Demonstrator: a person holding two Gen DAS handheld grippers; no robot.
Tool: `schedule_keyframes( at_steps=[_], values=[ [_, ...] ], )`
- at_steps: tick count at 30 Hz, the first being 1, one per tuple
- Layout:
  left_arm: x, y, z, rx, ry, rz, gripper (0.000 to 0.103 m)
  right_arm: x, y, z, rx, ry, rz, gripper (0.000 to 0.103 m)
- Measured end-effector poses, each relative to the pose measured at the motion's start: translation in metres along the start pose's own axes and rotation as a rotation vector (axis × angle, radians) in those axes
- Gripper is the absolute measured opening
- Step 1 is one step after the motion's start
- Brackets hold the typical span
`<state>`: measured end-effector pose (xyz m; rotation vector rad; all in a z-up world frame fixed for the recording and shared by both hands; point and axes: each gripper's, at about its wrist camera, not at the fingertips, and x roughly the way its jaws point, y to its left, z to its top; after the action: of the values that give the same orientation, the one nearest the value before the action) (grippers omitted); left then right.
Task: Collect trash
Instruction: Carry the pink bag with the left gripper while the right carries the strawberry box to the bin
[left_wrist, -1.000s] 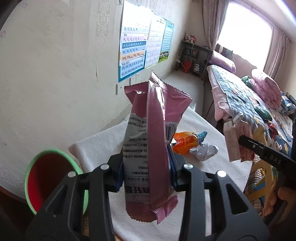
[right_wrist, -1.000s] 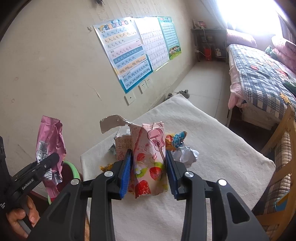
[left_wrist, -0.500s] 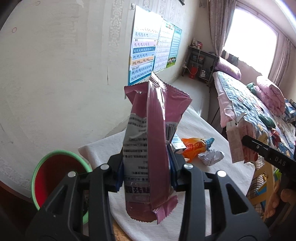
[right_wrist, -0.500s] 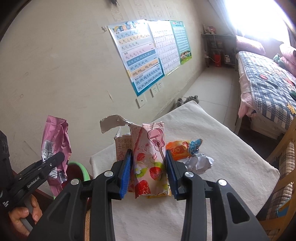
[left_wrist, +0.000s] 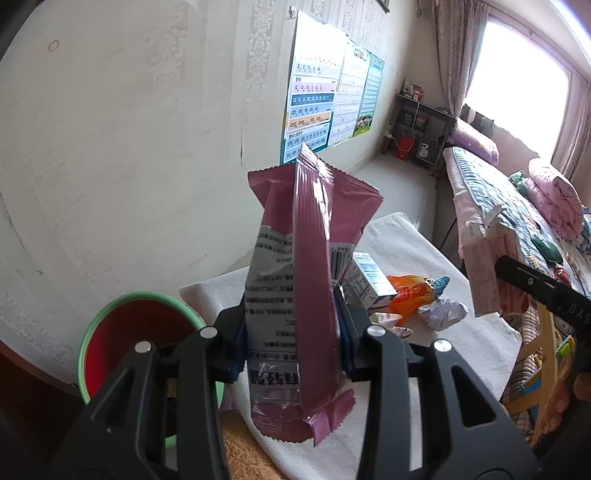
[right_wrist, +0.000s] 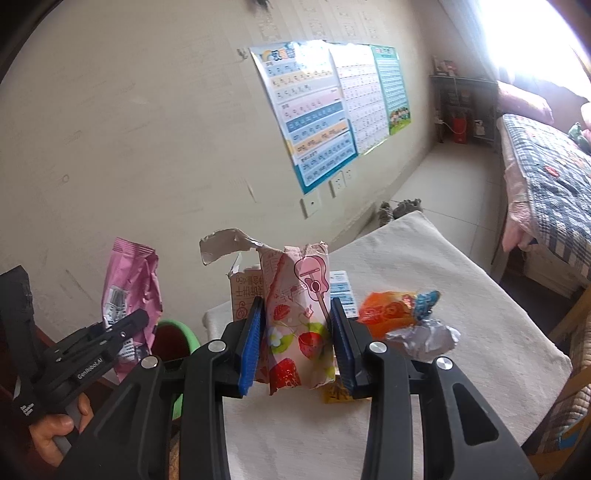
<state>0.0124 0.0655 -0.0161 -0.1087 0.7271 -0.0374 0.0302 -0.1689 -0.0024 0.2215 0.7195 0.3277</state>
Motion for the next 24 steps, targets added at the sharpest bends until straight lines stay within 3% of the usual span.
schedule_keyframes(
  at_steps=[24],
  values=[
    [-0.008, 0.062, -0.012, -0.091, -0.010, 0.097, 0.037, 0.038, 0.080, 0.003, -0.104, 0.068, 0.118, 0.035]
  ],
)
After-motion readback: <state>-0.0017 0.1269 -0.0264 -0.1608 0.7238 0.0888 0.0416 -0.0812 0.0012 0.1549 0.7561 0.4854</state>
